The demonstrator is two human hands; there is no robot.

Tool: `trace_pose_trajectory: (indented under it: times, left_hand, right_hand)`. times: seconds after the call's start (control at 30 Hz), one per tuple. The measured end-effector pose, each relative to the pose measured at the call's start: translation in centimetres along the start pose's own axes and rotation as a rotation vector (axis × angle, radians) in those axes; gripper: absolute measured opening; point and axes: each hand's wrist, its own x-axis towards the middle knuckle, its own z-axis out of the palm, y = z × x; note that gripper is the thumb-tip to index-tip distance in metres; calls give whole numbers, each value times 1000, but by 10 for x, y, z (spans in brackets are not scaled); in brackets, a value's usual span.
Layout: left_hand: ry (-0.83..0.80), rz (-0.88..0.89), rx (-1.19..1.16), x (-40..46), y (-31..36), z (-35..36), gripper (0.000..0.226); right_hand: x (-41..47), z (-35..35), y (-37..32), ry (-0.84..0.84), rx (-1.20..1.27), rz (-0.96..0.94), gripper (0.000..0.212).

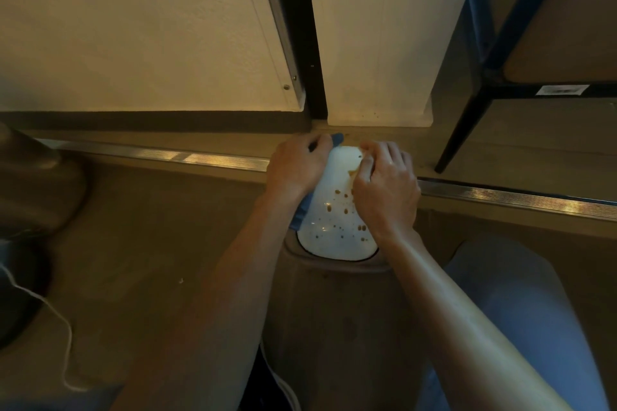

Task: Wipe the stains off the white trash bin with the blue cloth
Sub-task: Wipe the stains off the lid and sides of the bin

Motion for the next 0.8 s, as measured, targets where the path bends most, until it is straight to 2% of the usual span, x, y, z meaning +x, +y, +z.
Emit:
trace_pose_trajectory:
  times: [0.07, 0.17, 0.23, 0.3, 0.4, 0.47, 0.57, 0.6, 0.67, 0.73, 0.8]
  left_hand:
    - [25, 109, 142, -6, 7, 5, 36]
    - [109, 322, 216, -33, -1, 11, 36]
    - [127, 274, 150, -37, -10, 6, 35]
    - [75, 117, 96, -21, -5, 2, 31]
    - [3, 23, 168, 6, 13, 4, 39]
    - [22, 129, 235, 5, 16, 6, 38]
    - [99, 362, 175, -21, -4, 5, 33]
    - [112, 387, 139, -29, -14, 3, 34]
    - [109, 311, 25, -37, -27, 0, 34]
    - [63, 140, -79, -25, -21, -2, 29]
    - [-4, -2, 2, -2, -6, -3, 32]
  right_hand:
    - [0, 0, 1, 5, 0, 3, 32]
    - [0, 0, 1, 14, -9, -5, 34]
    - [-1, 0, 1, 12, -13, -6, 34]
    - [0, 1, 0, 14, -8, -3, 34]
    - [0, 2, 0, 16, -12, 2, 34]
    - [1, 1, 0, 22, -13, 5, 35]
    - [1, 2, 0, 22, -15, -1, 38]
    - [1, 2, 0, 19, -14, -1, 39]
    - [1, 2, 0, 13, -11, -2, 39]
    - [1, 2, 0, 7, -15, -3, 37]
    - [1, 2, 0, 3, -15, -1, 37]
